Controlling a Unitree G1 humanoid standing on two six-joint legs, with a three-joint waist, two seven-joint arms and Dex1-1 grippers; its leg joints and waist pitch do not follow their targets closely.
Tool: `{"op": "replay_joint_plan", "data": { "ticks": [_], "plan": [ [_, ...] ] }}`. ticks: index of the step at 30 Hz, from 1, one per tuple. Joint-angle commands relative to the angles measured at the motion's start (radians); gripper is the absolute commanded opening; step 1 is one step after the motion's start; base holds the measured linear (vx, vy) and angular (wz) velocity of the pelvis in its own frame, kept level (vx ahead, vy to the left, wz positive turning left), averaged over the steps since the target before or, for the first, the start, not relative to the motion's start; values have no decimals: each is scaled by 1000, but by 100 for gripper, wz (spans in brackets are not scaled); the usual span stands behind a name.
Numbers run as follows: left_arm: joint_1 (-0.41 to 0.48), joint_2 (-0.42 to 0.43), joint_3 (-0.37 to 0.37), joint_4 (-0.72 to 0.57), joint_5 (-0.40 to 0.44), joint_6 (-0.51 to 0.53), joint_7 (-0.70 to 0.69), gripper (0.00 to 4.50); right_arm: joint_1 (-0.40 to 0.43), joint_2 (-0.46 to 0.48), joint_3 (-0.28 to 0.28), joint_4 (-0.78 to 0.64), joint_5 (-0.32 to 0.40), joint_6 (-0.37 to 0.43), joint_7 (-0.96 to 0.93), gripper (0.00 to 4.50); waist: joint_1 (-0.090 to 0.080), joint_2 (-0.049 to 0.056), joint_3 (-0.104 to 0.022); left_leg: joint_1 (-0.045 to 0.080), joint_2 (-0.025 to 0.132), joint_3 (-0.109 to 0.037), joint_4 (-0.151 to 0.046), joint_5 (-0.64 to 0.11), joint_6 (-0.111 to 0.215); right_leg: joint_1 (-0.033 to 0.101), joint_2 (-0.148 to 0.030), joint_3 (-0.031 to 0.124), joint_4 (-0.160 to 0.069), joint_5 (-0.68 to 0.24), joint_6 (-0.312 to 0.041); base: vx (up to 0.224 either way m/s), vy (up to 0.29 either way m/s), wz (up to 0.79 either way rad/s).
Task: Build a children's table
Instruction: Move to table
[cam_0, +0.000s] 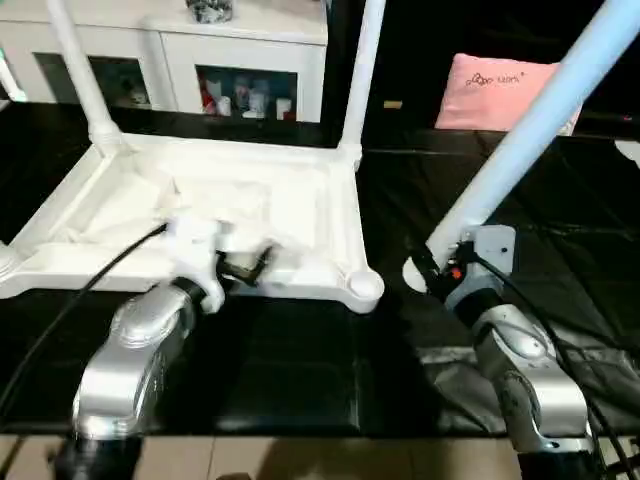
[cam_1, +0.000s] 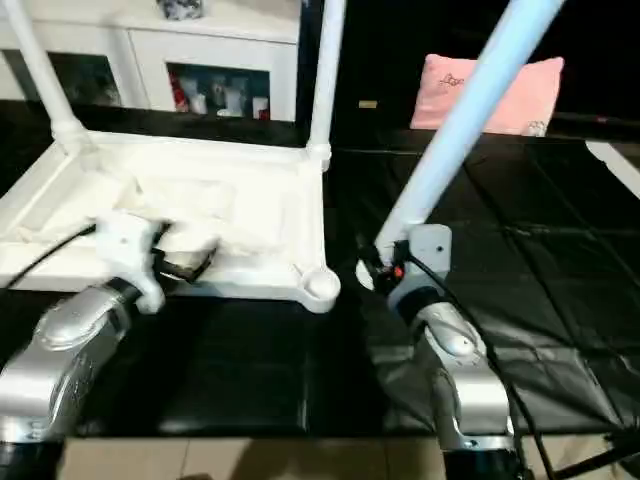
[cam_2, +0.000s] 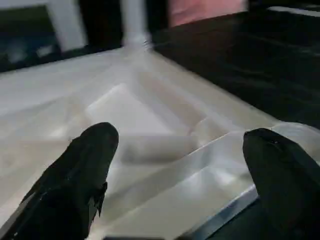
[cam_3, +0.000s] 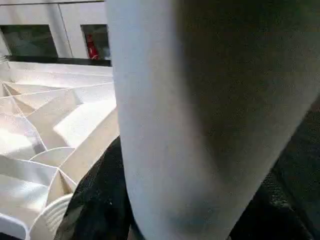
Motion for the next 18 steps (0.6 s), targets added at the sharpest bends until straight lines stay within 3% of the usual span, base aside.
{"op": "replay_joint_plan", "data": {
  "ticks": [1,3,4,5,6,8,9,10,13,16,18],
  "plan": [
    [-52,62,-89,67,15,5,-188,450,-12,-9,-15,-4,-10,-29,7,195,3,13,-48,1,50,-8,-94,-192,-27,31,-79,57,-98,-212,-143,0,0,0],
    [-148,118,-165,180,54,-24,-355,450,-27,-22,-11,4,-15,-39,17,195,4,14,-51,3,46,-2,-92,-151,-17,28,-74,58,-100,-189,-134,0,0,0],
    [-161,123,-174,196,59,-29,-374,450,-29,-25,-10,5,-16,-40,18,195,6,17,-58,4,46,2,-91,-135,-19,32,-75,57,-92,-145,-140,0,0,0],
    [-184,129,-186,224,67,-37,-400,450,-32,-28,-8,6,-17,-41,21,195,4,16,-62,0,48,3,-89,-107,-21,36,-76,57,-87,-88,-150,0,0,0],
    [-221,130,-199,269,73,-46,-430,450,-33,-36,-2,6,-20,-42,29,195,3,22,-63,-6,49,2,-87,-64,-21,38,-73,54,-76,9,-171,0,0,0],
    [-316,118,-227,402,100,-95,-501,450,-33,-52,7,11,-26,-58,49,195,3,19,-70,-7,42,7,-78,-12,-2,43,-69,52,-69,122,-197,0,0,0],
    [-345,113,-234,446,110,-113,-521,450,-33,-56,9,13,-28,-67,57,195,4,19,-69,-5,40,9,-77,-6,4,40,-67,52,-72,132,-200,0,0,0],
    [-352,112,-238,456,113,-115,-528,421,-33,-57,10,13,-28,-66,59,195,5,18,-69,-8,44,7,-78,-5,8,45,-72,51,-67,152,-212,0,0,0],
    [-420,112,-279,561,143,-135,-603,410,-30,-62,9,9,-15,-44,73,195,5,25,-66,-9,49,6,-80,-35,10,46,-77,50,-70,118,-230,0,0,0],
    [-429,113,-286,575,146,-138,-615,387,-30,-62,9,9,-12,-42,75,195,5,22,-65,-8,53,7,-81,-52,10,46,-80,51,-71,103,-248,0,0,0],
    [-486,96,-308,689,164,-183,-645,366,-27,-61,7,5,2,-35,84,195,5,24,-63,-6,51,10,-81,-62,13,42,-77,51,-76,75,-251,0,0,0]
  ]
}}
